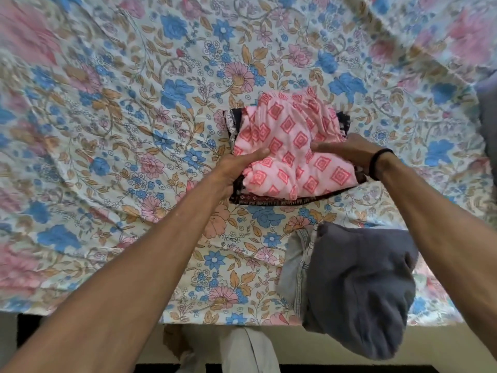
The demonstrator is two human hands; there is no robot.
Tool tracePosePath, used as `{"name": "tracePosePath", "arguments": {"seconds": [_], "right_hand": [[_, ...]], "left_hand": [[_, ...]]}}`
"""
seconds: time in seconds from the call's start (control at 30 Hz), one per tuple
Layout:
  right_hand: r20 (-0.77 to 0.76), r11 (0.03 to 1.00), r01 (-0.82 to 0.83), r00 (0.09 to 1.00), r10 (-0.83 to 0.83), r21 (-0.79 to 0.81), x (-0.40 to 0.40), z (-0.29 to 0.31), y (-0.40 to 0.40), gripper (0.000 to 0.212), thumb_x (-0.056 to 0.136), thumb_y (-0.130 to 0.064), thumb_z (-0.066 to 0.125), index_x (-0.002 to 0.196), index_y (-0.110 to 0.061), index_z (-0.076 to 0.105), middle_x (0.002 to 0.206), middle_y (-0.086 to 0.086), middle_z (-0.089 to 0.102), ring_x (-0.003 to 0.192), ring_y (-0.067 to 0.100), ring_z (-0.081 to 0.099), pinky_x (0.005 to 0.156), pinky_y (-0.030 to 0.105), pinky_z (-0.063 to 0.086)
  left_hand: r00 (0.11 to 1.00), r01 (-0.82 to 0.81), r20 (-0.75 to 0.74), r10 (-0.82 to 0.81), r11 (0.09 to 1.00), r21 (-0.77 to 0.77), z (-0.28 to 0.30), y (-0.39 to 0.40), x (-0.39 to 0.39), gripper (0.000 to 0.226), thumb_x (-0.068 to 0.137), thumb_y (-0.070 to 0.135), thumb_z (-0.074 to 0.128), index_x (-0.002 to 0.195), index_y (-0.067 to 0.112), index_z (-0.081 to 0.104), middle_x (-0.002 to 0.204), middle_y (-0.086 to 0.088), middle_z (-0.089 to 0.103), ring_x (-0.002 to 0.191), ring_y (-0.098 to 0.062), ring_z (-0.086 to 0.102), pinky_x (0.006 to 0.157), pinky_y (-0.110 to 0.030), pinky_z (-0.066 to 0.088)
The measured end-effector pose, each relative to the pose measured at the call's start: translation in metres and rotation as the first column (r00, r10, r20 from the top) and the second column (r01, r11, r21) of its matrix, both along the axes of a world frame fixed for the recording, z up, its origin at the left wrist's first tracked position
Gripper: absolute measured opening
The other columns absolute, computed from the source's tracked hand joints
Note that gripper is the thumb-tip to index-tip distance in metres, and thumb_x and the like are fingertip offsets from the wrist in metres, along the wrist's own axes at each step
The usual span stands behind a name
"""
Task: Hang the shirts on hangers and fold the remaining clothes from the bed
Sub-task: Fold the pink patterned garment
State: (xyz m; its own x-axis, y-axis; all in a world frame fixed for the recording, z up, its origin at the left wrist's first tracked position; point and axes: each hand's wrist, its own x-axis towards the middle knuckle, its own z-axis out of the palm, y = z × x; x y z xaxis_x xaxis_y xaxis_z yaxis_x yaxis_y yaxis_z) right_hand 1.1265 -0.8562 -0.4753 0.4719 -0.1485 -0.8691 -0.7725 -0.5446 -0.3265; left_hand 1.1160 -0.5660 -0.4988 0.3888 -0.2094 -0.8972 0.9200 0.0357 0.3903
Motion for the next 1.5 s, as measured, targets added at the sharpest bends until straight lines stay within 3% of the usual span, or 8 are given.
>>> {"name": "tracePosePath", "arguments": {"seconds": [0.17, 0.3, 0.4, 0.73, 1.07, 1.13, 1.23, 1.5], "right_hand": [[-0.026, 0.914, 0.232, 0.971, -0.237, 0.334, -0.016, 0.018, 0.032, 0.040, 0.085, -0.030, 0.079, 0.121, -0.016, 0.066, 0.099, 0.006, 0.080, 0.073, 0.019, 0.077, 0.060, 0.030, 0.062], [-0.052, 0.819, 0.314, 0.942, -0.331, 0.481, -0.025, 0.026, 0.078, 0.058, 0.079, -0.025, 0.087, 0.132, -0.014, 0.067, 0.129, 0.018, 0.070, 0.114, 0.037, 0.070, 0.100, 0.054, 0.056], [-0.071, 0.782, 0.295, 0.949, -0.308, 0.549, -0.031, 0.033, 0.118, 0.066, 0.077, -0.029, 0.090, 0.136, -0.012, 0.066, 0.135, 0.019, 0.067, 0.125, 0.039, 0.064, 0.108, 0.057, 0.050], [0.044, 0.786, -0.134, 0.990, 0.135, 0.604, -0.086, 0.127, 0.307, 0.040, 0.088, -0.010, 0.070, 0.128, -0.009, 0.064, 0.108, 0.011, 0.079, 0.091, 0.026, 0.078, 0.081, 0.046, 0.065], [0.190, 0.552, -0.542, 0.800, 0.569, 0.634, -0.240, 0.240, 0.529, 0.042, 0.088, -0.006, 0.071, 0.129, -0.003, 0.064, 0.118, 0.023, 0.074, 0.096, 0.034, 0.076, 0.079, 0.045, 0.064], [0.227, 0.478, -0.633, 0.716, 0.660, 0.608, -0.272, 0.262, 0.576, 0.043, 0.091, -0.007, 0.071, 0.132, -0.003, 0.061, 0.119, 0.023, 0.073, 0.100, 0.038, 0.075, 0.081, 0.048, 0.063], [0.300, 0.312, -0.746, 0.560, 0.772, 0.589, -0.330, 0.295, 0.651, 0.046, 0.091, -0.008, 0.072, 0.135, -0.006, 0.059, 0.122, 0.021, 0.073, 0.107, 0.043, 0.072, 0.090, 0.057, 0.059], [0.353, -0.127, -0.803, 0.109, 0.929, 0.583, -0.465, 0.347, 0.819, 0.053, 0.087, -0.002, 0.076, 0.131, -0.003, 0.047, 0.120, 0.029, 0.071, 0.102, 0.053, 0.070, 0.086, 0.067, 0.057]], "left_hand": [[0.998, -0.063, -0.019, 0.061, 0.984, -0.165, 0.015, 0.038, -0.021, 0.042, 0.087, 0.012, 0.078, 0.127, 0.007, 0.065, 0.120, -0.017, 0.074, 0.110, -0.035, 0.072, 0.096, -0.055, 0.056], [0.984, -0.168, 0.017, 0.176, 0.962, -0.214, 0.041, 0.092, -0.058, 0.050, 0.089, 0.016, 0.078, 0.136, 0.008, 0.063, 0.129, -0.015, 0.070, 0.119, -0.032, 0.068, 0.102, -0.053, 0.054], [0.963, -0.259, 0.023, 0.270, 0.941, -0.216, 0.059, 0.137, -0.087, 0.054, 0.089, 0.019, 0.076, 0.140, 0.010, 0.060, 0.133, -0.014, 0.068, 0.123, -0.032, 0.065, 0.103, -0.050, 0.054], [0.830, -0.518, 0.113, 0.546, 0.831, -0.203, 0.162, 0.280, -0.243, 0.039, 0.097, 0.020, 0.064, 0.136, 0.015, 0.062, 0.131, -0.006, 0.070, 0.122, -0.022, 0.066, 0.103, -0.041, 0.053], [0.514, -0.810, 0.200, 0.834, 0.549, -0.207, 0.272, 0.402, -0.501, 0.072, 0.080, 0.030, 0.082, 0.144, 0.017, 0.053, 0.134, -0.008, 0.068, 0.124, -0.026, 0.065, 0.104, -0.041, 0.054], [0.429, -0.852, 0.219, 0.876, 0.473, -0.223, 0.296, 0.420, -0.545, 0.084, 0.068, 0.036, 0.092, 0.141, 0.018, 0.055, 0.131, -0.008, 0.070, 0.121, -0.026, 0.067, 0.098, -0.040, 0.057], [0.212, -0.931, 0.258, 0.942, 0.275, -0.238, 0.326, 0.436, -0.618, 0.054, 0.086, 0.020, 0.076, 0.136, 0.016, 0.059, 0.123, -0.007, 0.074, 0.112, -0.022, 0.072, 0.084, -0.032, 0.061], [-0.298, -0.927, 0.320, 0.899, -0.192, -0.323, 0.337, 0.461, -0.760, 0.048, 0.087, 0.013, 0.078, 0.133, 0.010, 0.063, 0.133, -0.018, 0.067, 0.125, -0.034, 0.064, 0.114, -0.055, 0.042]]}}
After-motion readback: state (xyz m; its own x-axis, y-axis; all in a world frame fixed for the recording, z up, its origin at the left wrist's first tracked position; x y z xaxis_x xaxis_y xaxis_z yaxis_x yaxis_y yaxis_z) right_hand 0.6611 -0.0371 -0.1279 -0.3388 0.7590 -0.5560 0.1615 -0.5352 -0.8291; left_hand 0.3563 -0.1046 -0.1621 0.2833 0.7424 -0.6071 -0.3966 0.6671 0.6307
